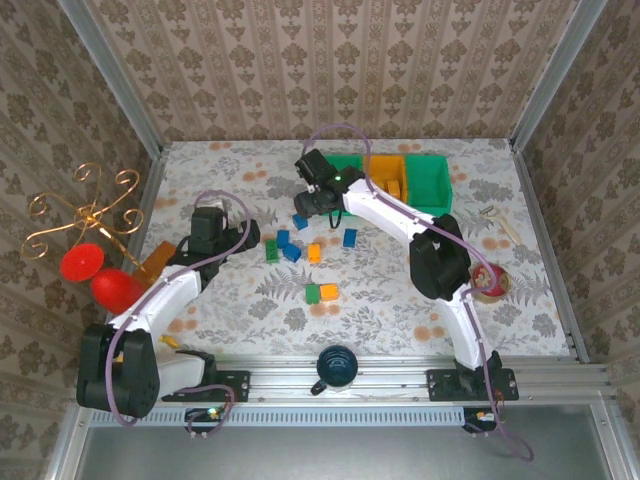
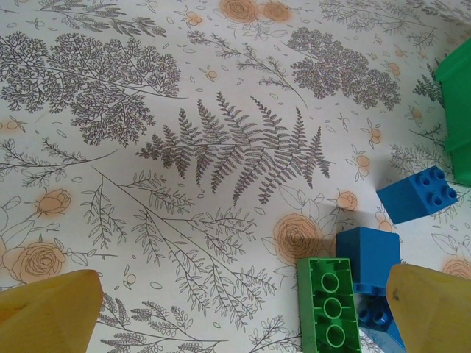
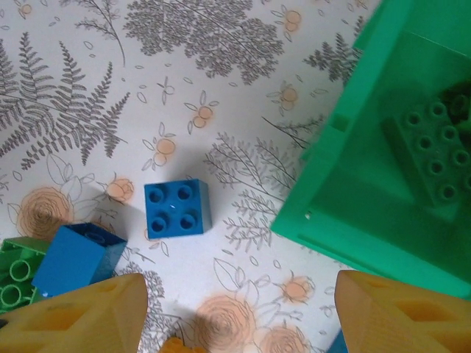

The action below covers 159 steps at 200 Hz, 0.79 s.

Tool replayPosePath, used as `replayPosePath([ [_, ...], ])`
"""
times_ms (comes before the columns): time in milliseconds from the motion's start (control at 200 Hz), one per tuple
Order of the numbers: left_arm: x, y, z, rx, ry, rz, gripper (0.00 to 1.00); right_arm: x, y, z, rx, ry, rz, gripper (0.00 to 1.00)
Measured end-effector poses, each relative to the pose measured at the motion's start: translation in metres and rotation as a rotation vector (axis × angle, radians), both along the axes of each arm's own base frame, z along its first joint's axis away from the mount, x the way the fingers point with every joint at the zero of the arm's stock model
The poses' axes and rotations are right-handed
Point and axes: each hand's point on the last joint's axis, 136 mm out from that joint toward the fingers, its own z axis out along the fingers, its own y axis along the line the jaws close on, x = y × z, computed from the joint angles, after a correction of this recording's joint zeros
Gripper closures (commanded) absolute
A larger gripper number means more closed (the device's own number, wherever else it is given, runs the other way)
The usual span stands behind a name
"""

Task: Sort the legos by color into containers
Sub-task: Pick up the lego from the center of the table.

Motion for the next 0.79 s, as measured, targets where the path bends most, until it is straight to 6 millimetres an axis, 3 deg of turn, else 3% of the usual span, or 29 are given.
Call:
replayPosePath([
  [795, 0.0, 0.002, 0.0, 0.0, 0.001, 0.006, 0.0, 0.017, 0.047, -0.046, -0.063, 0.036, 0.165, 0.34],
])
